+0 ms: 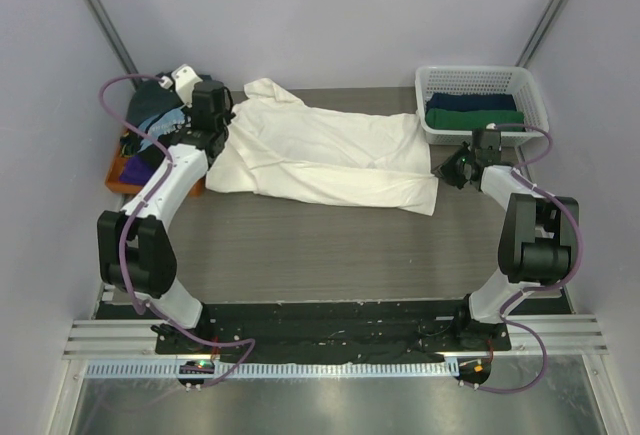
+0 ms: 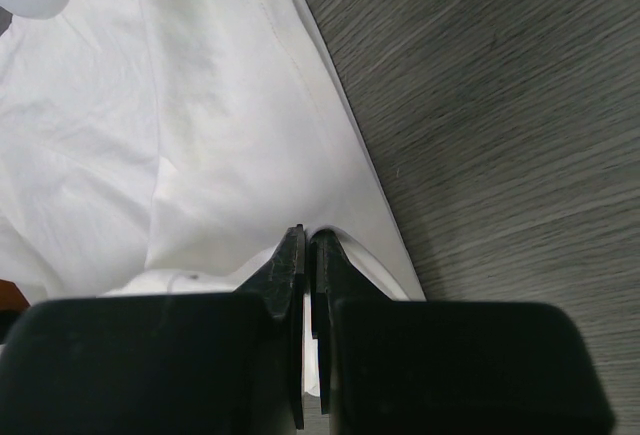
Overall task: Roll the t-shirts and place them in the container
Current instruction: Fold the T-shirt at the center of the board.
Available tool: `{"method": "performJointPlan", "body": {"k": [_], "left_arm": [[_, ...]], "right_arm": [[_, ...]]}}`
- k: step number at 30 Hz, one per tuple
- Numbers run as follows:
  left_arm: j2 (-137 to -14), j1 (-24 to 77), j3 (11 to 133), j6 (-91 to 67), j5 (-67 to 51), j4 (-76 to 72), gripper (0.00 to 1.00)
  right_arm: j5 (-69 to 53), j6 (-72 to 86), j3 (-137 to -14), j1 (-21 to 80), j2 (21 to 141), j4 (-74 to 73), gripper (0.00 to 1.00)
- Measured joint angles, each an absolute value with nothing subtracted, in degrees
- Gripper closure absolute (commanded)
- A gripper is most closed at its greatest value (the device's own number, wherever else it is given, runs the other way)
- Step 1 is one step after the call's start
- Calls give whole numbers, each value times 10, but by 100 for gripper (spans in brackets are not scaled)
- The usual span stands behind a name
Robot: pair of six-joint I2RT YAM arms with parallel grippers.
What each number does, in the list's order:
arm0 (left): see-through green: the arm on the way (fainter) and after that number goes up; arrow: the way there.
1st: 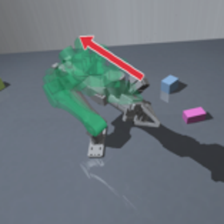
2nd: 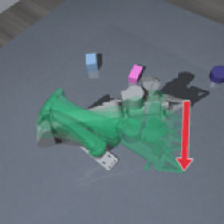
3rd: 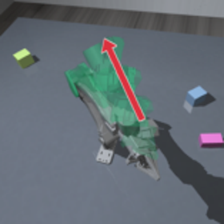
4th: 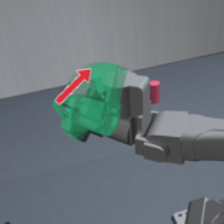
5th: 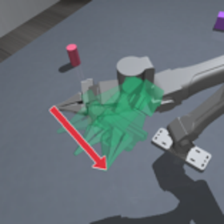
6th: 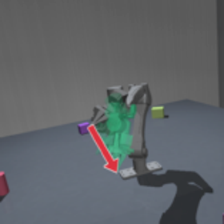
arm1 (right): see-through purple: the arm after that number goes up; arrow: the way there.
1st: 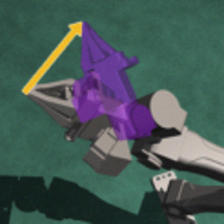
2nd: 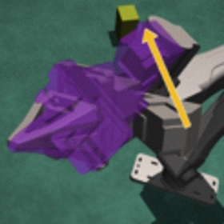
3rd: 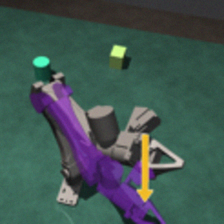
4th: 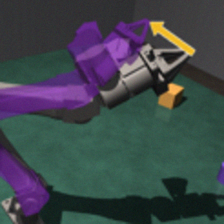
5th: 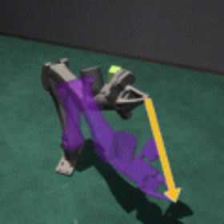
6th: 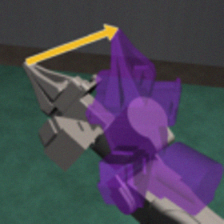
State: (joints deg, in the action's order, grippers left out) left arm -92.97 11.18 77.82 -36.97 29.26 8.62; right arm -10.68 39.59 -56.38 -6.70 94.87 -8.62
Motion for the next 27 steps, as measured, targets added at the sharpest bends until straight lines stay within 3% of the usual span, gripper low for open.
{"method": "performJointPlan", "body": {"k": [19, 21, 22, 27], "left_arm": [[-967, 112, 826, -369, 296, 92, 100], [-990, 111, 841, -368, 292, 91, 100], [-1003, 111, 849, -368, 288, 90, 100], [-1074, 106, 895, -368, 268, 81, 99]], "right_arm": [[-110, 401, -581, -65, 973, -84, 96], [-110, 402, -583, -64, 979, -84, 79], [-110, 403, -583, -64, 982, -83, 57], [-109, 408, -584, -60, 983, -79, 45]]}}
